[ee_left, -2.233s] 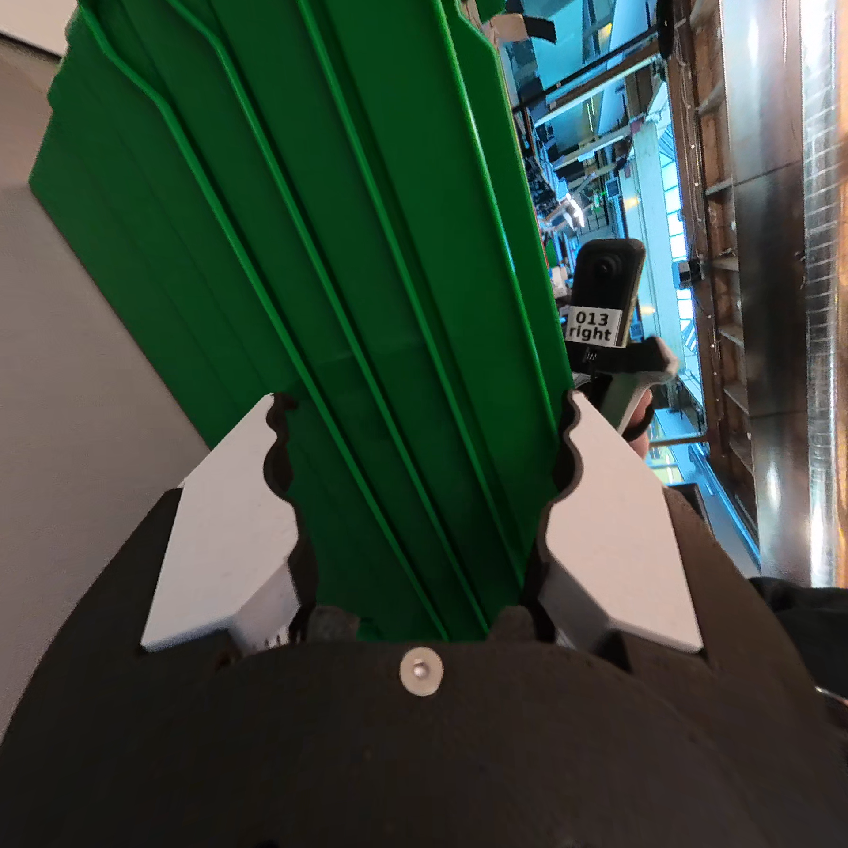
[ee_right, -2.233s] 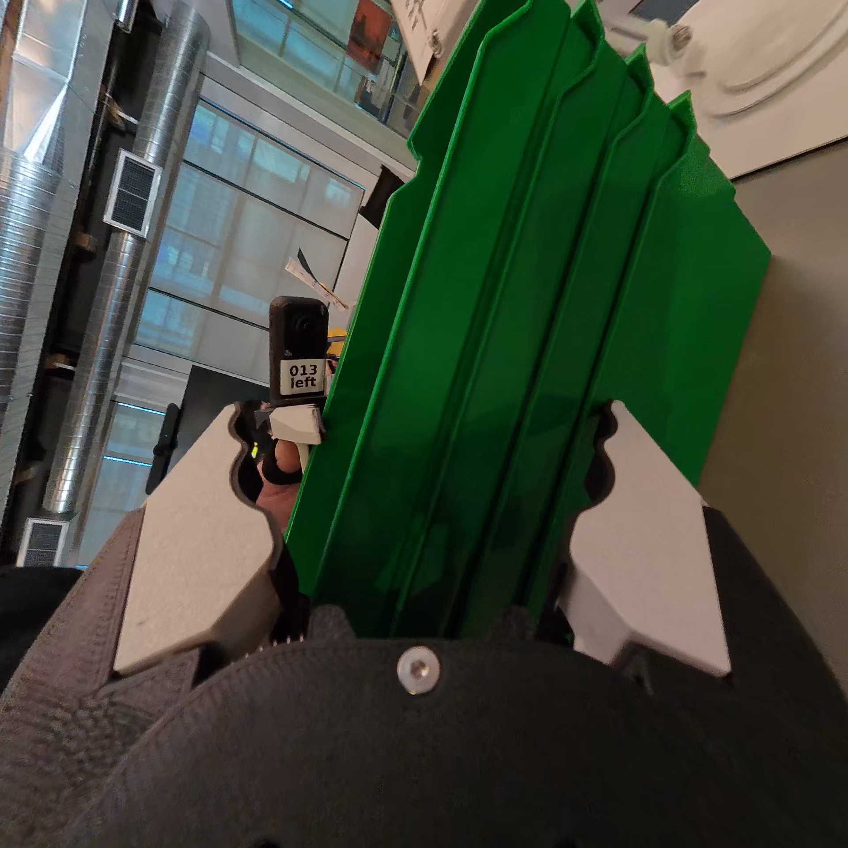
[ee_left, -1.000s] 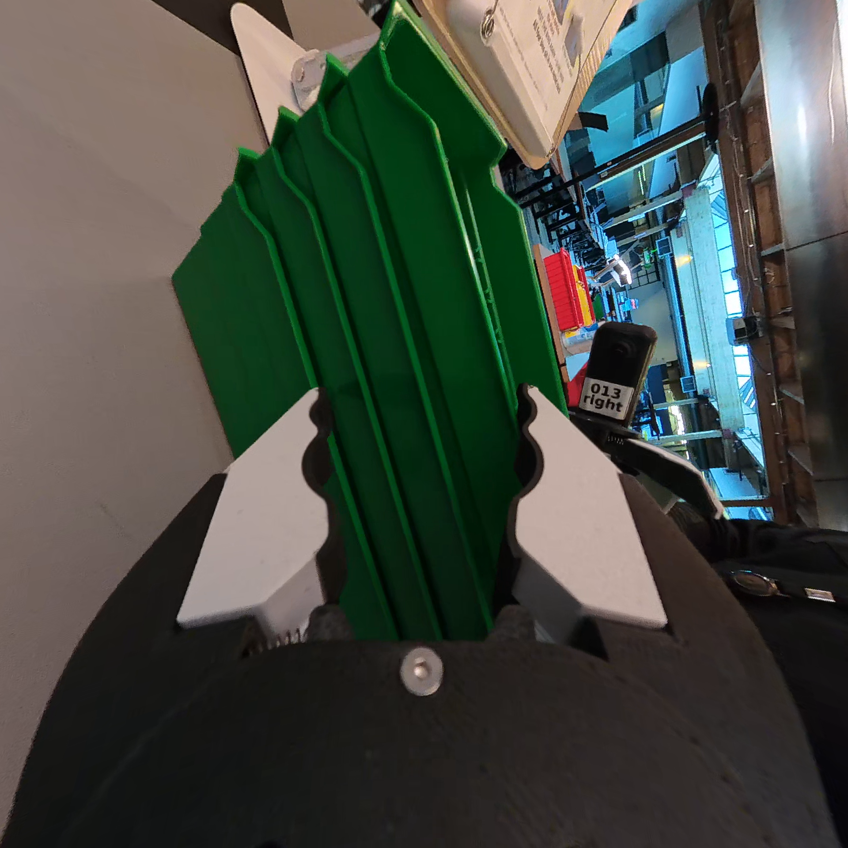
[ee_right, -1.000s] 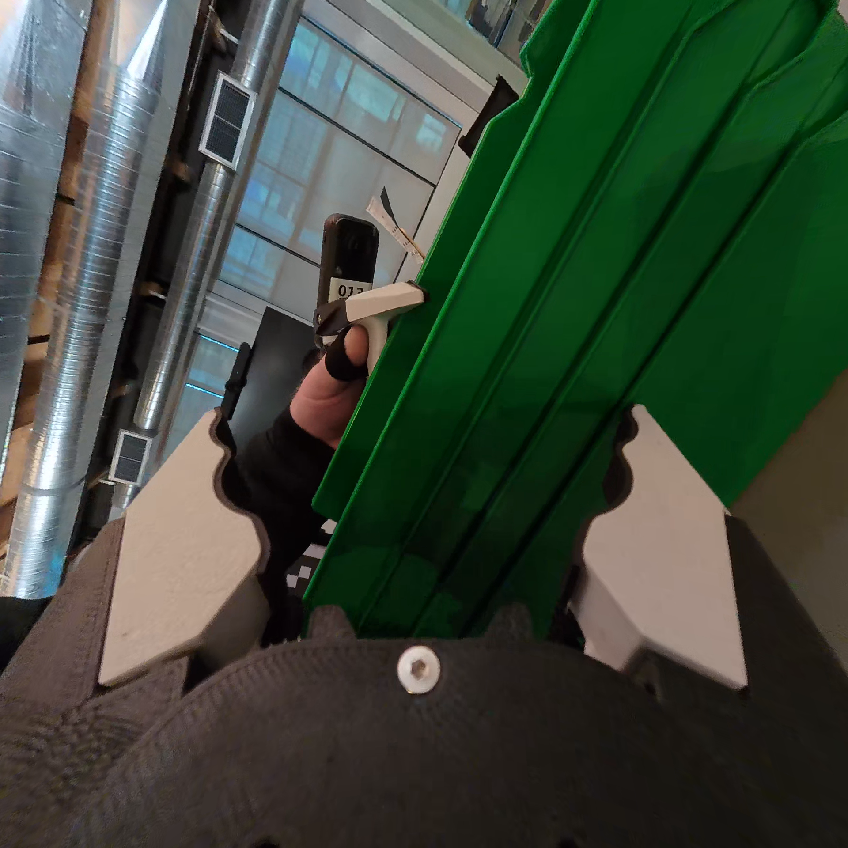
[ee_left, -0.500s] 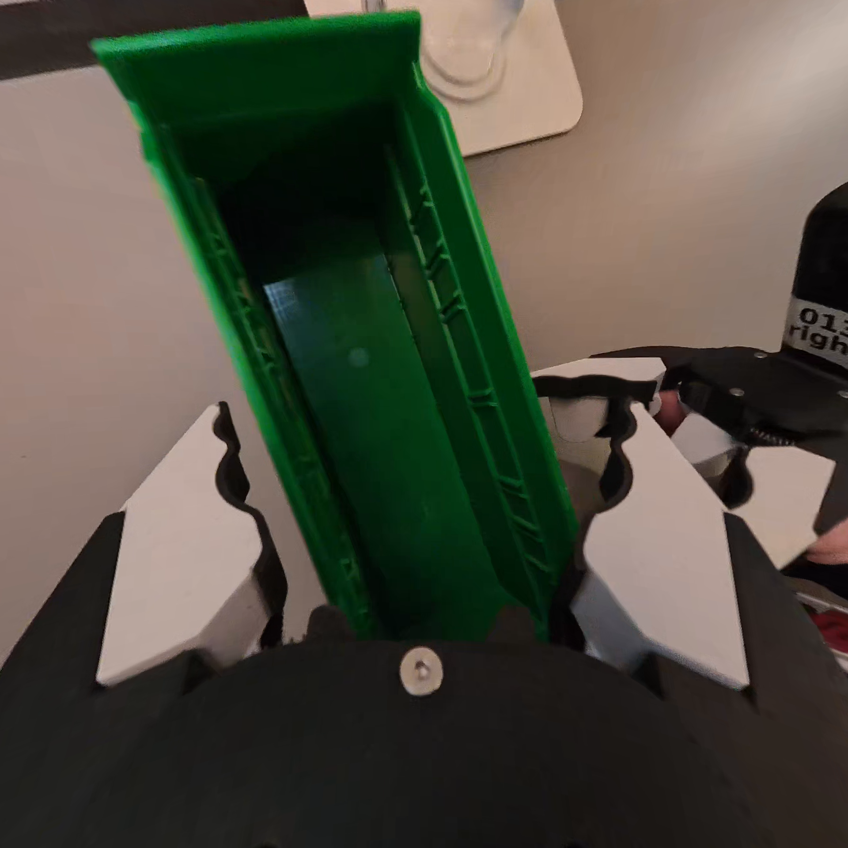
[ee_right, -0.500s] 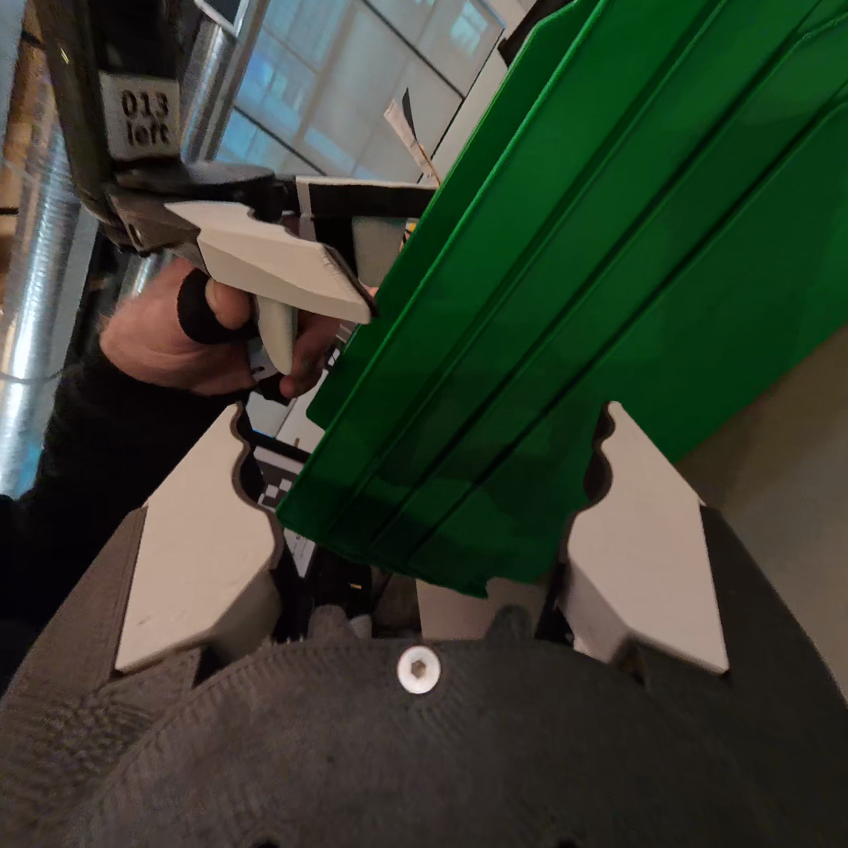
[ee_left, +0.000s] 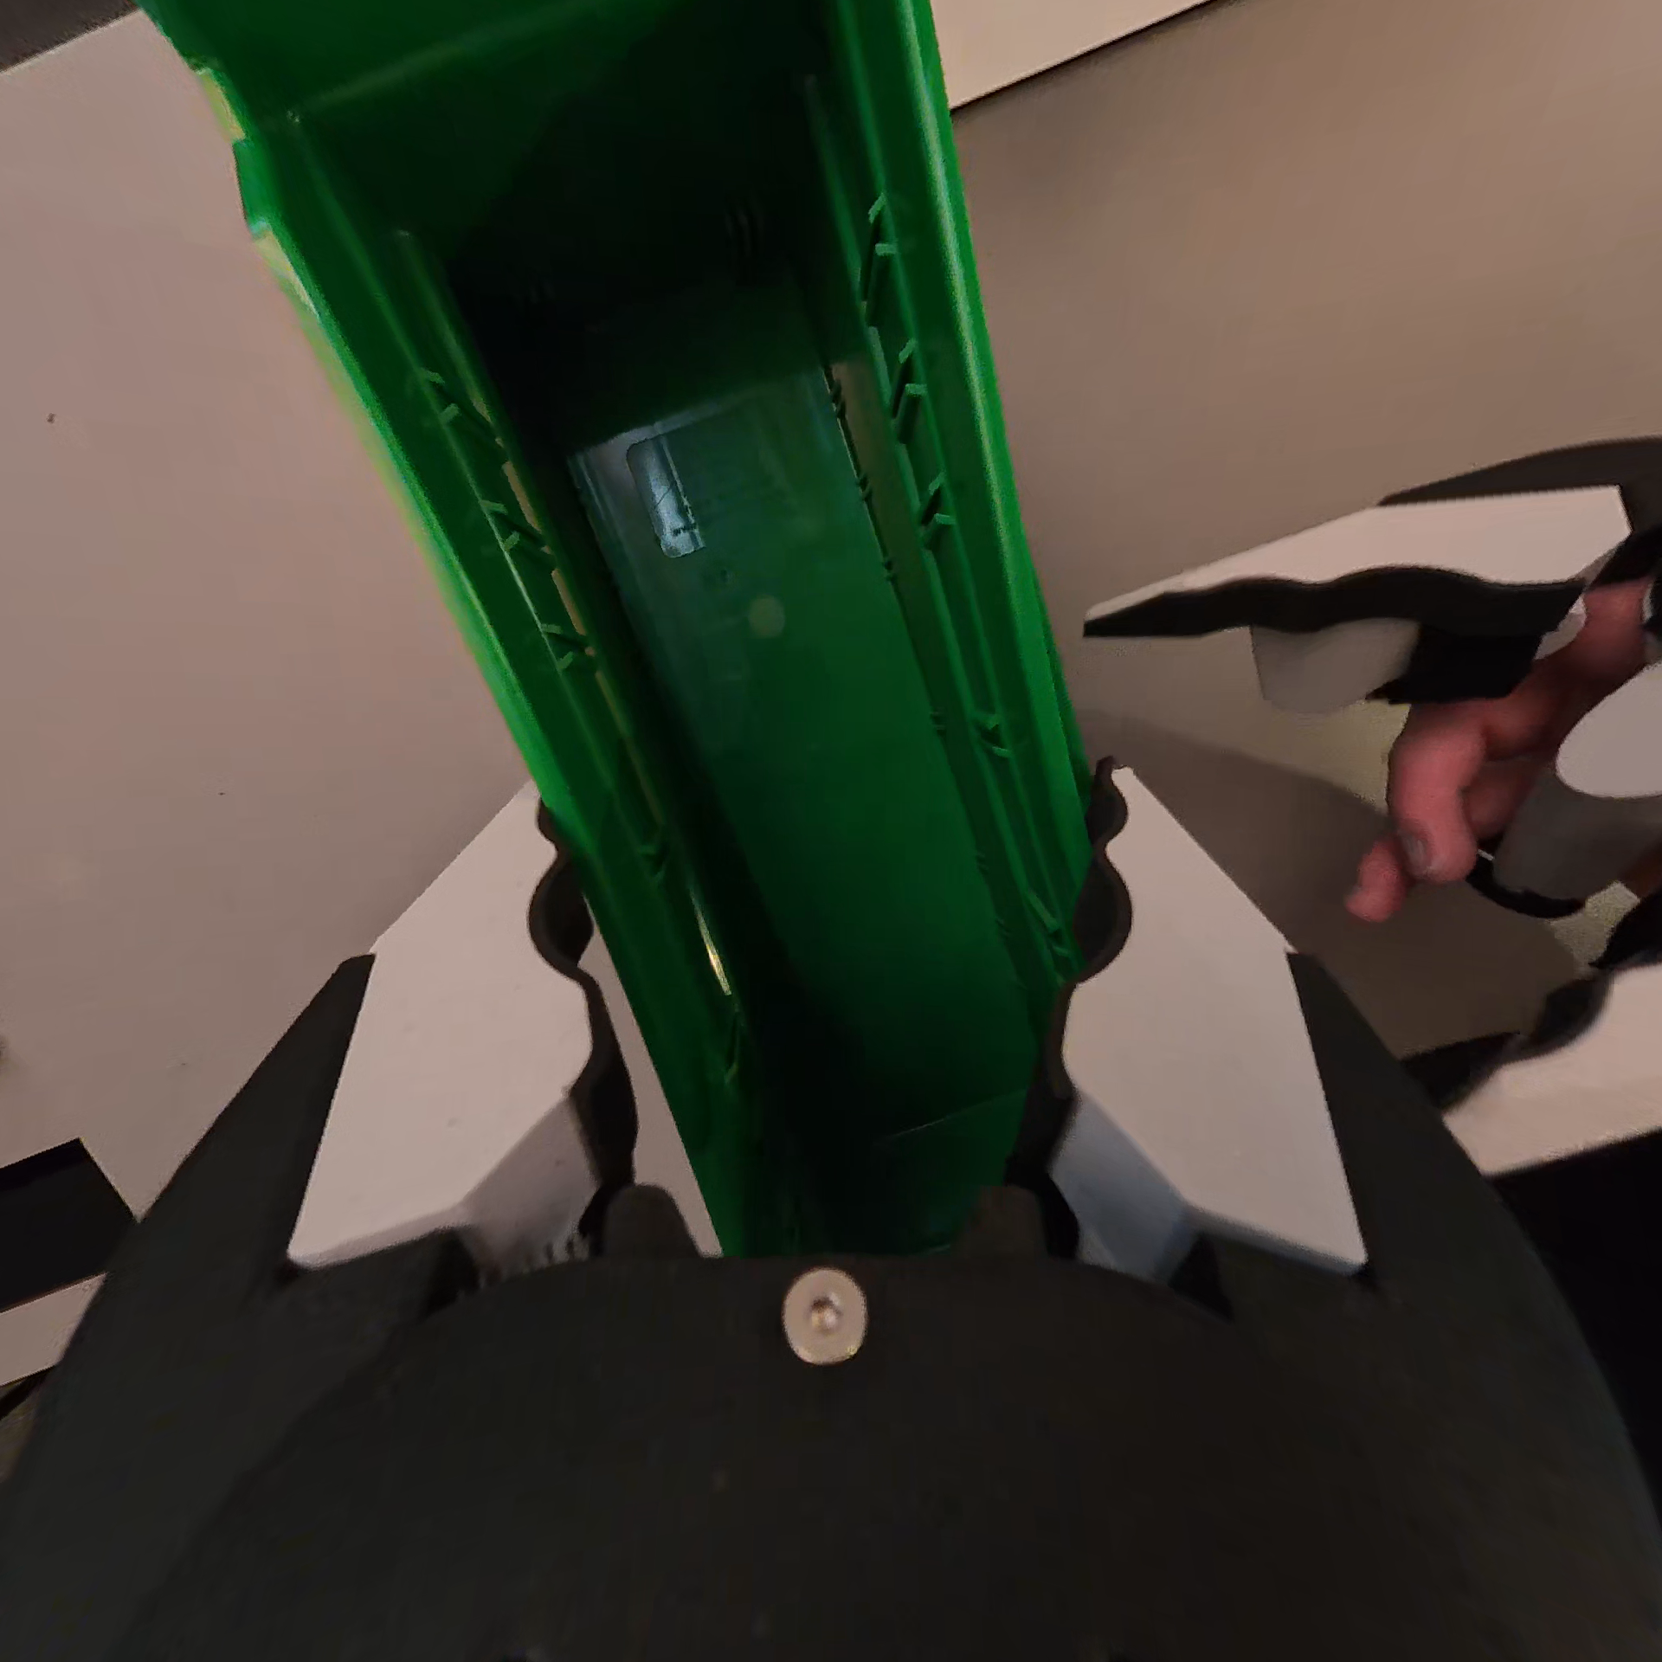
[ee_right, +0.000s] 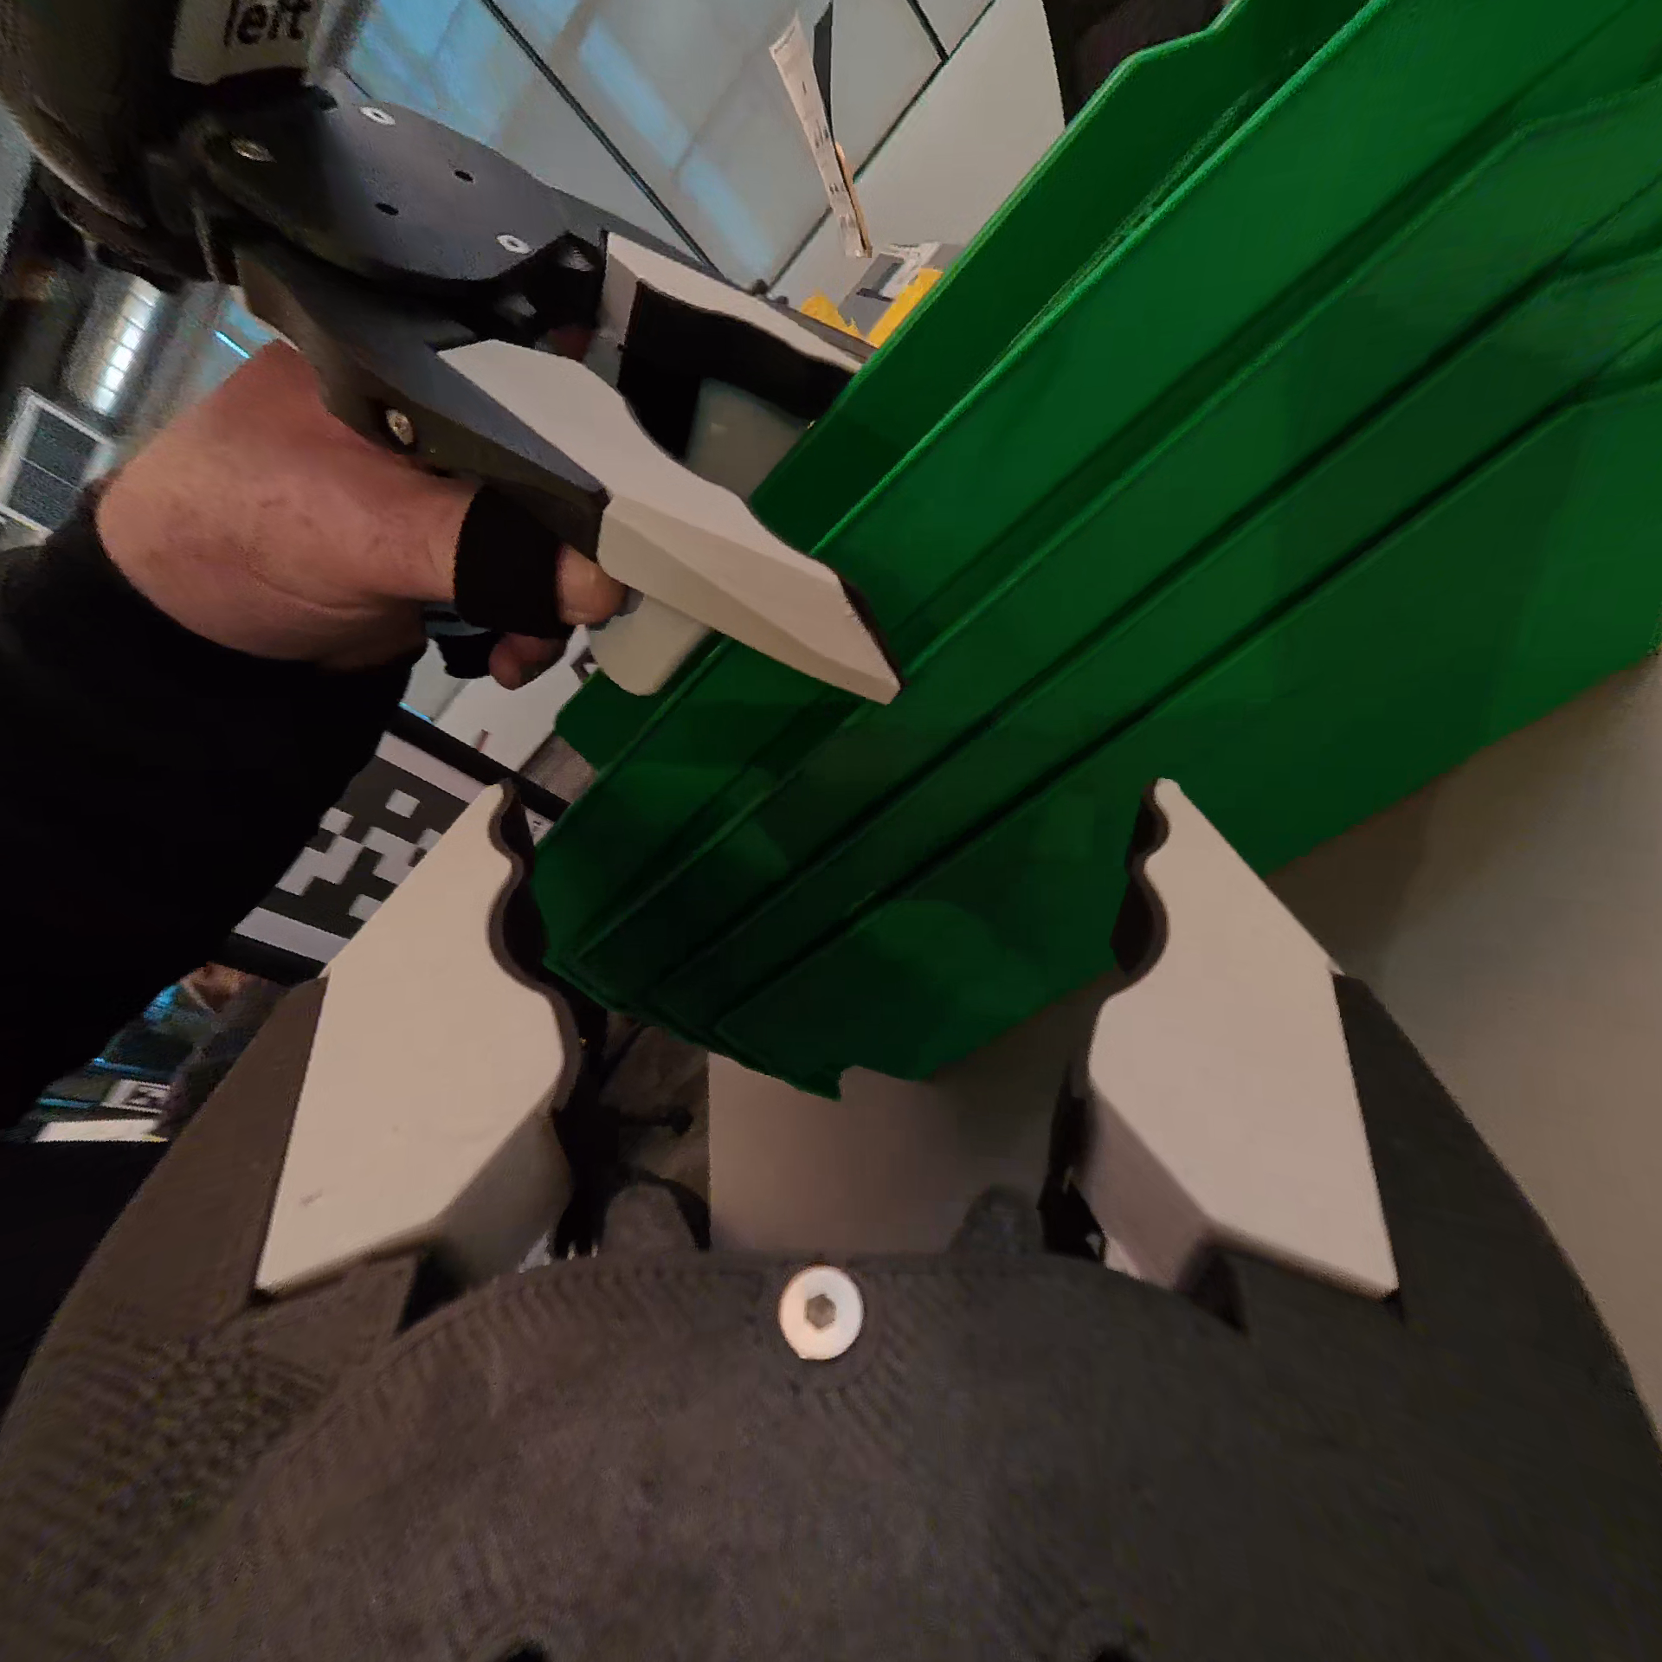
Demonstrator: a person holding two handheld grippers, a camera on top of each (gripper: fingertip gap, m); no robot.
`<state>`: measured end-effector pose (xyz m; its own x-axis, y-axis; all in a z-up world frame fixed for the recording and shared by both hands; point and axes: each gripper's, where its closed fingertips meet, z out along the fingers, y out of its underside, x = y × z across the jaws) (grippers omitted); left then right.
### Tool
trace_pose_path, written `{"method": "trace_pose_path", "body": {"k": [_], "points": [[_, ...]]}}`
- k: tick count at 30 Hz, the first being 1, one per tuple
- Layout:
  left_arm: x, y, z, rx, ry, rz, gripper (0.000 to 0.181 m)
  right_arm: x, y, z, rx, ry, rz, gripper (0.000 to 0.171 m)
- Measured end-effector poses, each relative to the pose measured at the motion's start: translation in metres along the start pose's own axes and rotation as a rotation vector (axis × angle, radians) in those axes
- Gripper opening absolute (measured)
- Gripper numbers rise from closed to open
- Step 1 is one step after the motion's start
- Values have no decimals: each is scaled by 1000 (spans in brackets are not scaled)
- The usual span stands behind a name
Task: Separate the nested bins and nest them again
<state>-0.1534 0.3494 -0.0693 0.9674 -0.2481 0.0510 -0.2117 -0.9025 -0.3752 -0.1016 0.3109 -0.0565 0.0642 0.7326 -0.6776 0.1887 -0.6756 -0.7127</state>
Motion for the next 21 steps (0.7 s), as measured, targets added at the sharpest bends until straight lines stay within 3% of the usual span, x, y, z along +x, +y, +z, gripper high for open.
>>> {"method": "trace_pose_path", "body": {"k": [10, 16, 21], "points": [[2, -1, -6, 31, 38, -6, 107, 40, -11, 3, -129, 215, -122, 97], [-4, -2, -13, 47, 21, 14, 105, 45, -14, 13, -168, 159, -24, 99], [-4, 4, -11, 57, 20, 18, 103, 44, -8, 16, -230, 161, -59, 100]]}}
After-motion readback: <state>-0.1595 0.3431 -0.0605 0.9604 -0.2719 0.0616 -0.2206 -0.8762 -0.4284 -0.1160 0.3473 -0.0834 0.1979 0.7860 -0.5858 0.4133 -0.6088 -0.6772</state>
